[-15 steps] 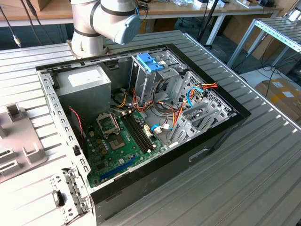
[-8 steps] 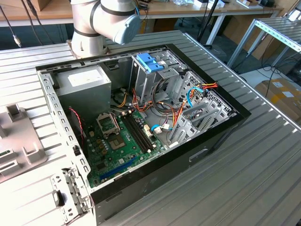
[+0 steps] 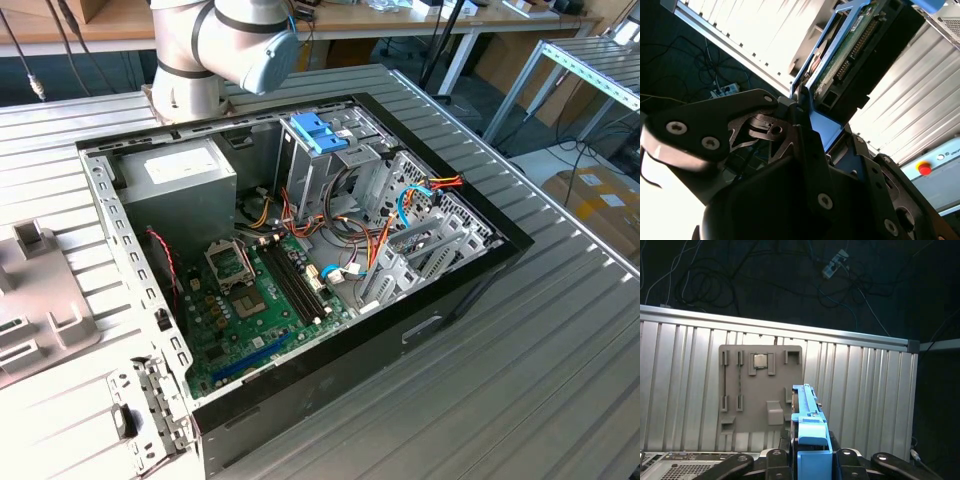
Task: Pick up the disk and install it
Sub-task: 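Pick up the disk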
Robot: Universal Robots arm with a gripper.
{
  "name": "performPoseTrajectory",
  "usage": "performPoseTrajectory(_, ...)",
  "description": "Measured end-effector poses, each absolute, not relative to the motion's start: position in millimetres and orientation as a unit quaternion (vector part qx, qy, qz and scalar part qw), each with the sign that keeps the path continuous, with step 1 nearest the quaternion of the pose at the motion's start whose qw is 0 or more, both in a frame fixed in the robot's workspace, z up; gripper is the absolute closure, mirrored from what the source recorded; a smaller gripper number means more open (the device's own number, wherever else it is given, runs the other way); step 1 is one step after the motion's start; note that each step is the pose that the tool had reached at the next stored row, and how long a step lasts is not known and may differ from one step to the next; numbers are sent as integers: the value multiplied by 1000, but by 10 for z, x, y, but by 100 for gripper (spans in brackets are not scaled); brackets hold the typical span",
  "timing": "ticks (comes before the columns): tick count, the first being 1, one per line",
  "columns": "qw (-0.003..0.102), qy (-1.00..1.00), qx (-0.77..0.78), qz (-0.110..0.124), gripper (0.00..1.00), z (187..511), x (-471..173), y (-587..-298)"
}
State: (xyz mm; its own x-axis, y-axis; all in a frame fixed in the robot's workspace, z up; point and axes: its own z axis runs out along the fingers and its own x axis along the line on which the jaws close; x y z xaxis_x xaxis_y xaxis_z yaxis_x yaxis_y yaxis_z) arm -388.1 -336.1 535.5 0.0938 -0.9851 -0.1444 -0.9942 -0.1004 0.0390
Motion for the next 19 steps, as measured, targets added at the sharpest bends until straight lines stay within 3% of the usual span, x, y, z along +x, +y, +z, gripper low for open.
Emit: performPoseTrajectory(19, 34, 670, -739, 67, 63, 5355, -3772, -3362)
